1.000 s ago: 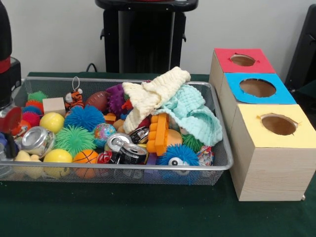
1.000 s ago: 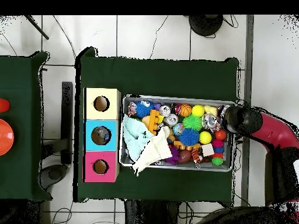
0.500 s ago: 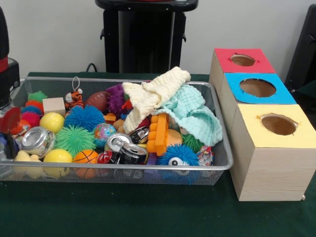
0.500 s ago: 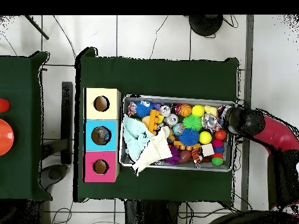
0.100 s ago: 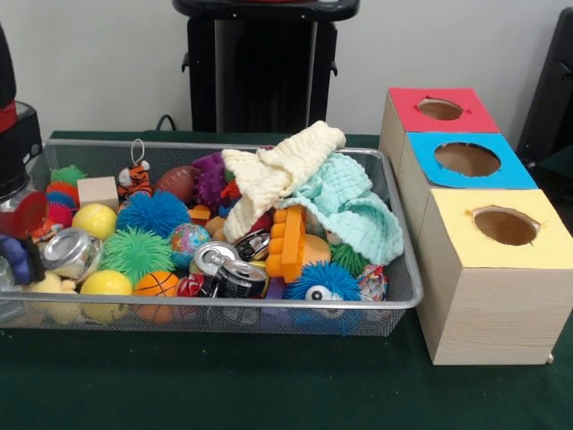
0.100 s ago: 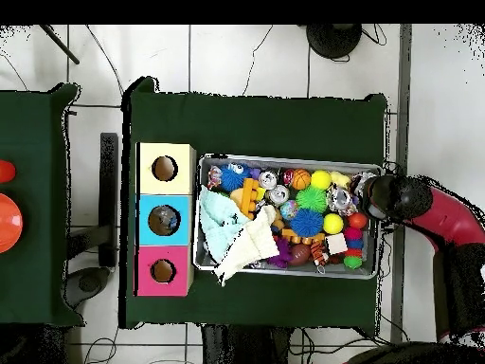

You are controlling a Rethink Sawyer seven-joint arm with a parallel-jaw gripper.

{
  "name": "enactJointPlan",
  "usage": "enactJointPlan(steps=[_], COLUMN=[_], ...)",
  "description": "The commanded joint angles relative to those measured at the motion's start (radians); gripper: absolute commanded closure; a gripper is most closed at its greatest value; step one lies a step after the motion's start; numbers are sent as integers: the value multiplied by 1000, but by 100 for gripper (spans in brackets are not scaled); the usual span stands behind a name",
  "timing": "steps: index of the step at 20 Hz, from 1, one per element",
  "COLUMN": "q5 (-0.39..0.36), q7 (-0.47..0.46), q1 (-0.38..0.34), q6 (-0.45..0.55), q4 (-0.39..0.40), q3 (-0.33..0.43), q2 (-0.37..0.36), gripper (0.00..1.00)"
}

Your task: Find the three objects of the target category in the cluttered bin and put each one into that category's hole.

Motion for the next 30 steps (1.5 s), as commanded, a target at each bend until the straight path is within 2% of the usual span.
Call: enactJointPlan(steps=[1,5,9,12,17,26,30], q5=[83,69,128,158,182,135,108], q7=[-103,-41,17,44,54,79,77], q1=[-20,28,15,6,19,120,158], q6=[206,183,167,110,103,230,265], q4=[141,150,227,274,292,162,45], q3=[104,68,82,94,75,-52,-102], q2=[79,52,57,58,48,-13,-17], gripper=[0,0,0,0,0,0,0])
